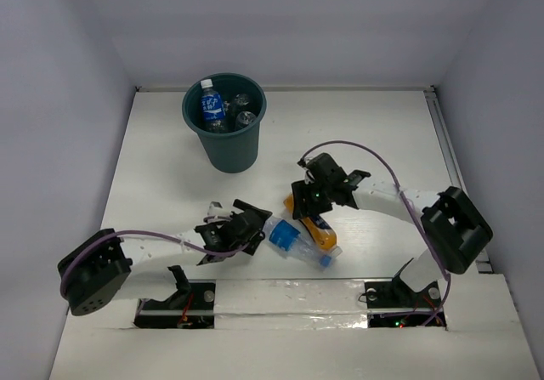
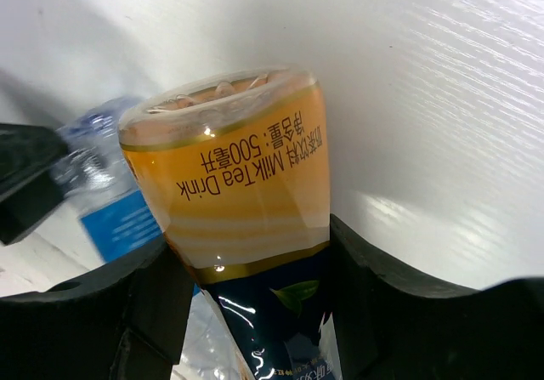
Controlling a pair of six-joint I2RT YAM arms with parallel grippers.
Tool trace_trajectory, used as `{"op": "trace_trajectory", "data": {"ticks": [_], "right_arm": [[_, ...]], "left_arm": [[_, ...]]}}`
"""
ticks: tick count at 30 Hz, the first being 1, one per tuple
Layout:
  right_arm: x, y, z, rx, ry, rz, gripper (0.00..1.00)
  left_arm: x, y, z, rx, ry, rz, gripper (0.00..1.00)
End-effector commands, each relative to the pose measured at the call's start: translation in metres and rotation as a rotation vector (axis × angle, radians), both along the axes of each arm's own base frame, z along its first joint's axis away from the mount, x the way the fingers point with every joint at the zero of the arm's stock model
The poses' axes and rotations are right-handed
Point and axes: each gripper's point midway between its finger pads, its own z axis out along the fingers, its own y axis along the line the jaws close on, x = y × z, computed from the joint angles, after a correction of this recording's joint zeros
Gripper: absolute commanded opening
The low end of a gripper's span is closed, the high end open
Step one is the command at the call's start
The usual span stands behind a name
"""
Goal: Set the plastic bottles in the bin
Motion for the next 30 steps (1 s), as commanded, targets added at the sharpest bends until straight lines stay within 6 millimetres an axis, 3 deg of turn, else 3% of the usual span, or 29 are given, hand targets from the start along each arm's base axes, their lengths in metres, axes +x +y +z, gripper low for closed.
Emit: {"op": "trace_trajectory", "data": {"ticks": [1, 4, 10, 15, 16, 17, 21, 24, 25, 27, 28, 30], "right_arm": [[0.018, 0.002, 0.031, 0.072, -0.100, -0.046, 0.54], [0.023, -0.001, 0.046, 0.083, -0.131, -0.057, 0.54], [0.028, -0.003, 0.057, 0.102, -0.140, -0.063, 0.54], [0.028, -0.007, 0.066, 0.121, -0.159, -0.076, 0.54], [0.027, -0.010, 0.073, 0.124, -0.177, -0.079, 0.54], [0.026, -0.010, 0.073, 0.120, -0.173, -0.079, 0.54], [0.030, -0.020, 0.099, 0.123, -0.234, -0.103, 0.54], [0.031, -0.031, 0.128, 0.134, -0.296, -0.125, 0.54], [0.029, -0.034, 0.143, 0.152, -0.325, -0.127, 0.54], [0.033, -0.047, 0.166, 0.155, -0.370, -0.160, 0.54], [0.031, -0.049, 0.177, 0.165, -0.392, -0.164, 0.54], [0.029, -0.063, 0.199, 0.172, -0.437, -0.185, 0.54]], "left_arm": [[0.008, 0.002, -0.005, 0.018, -0.002, 0.035, 0.80], [0.009, -0.006, -0.004, 0.012, -0.007, 0.001, 0.80], [0.010, -0.022, -0.010, 0.043, 0.014, -0.064, 0.78], [0.014, -0.031, -0.013, 0.091, 0.016, -0.100, 0.54], [0.014, -0.030, -0.011, 0.090, 0.012, -0.101, 0.39], [0.015, -0.029, -0.010, 0.094, 0.007, -0.096, 0.32], [0.025, -0.016, 0.009, 0.114, -0.050, -0.074, 0.20], [0.034, -0.006, 0.050, 0.161, -0.138, -0.092, 0.16], [0.040, -0.010, 0.074, 0.174, -0.188, -0.118, 0.16], [0.047, 0.000, 0.109, 0.204, -0.259, -0.109, 0.15], [0.056, -0.001, 0.141, 0.184, -0.313, -0.095, 0.15], [0.063, 0.008, 0.175, 0.223, -0.384, -0.104, 0.15]]}}
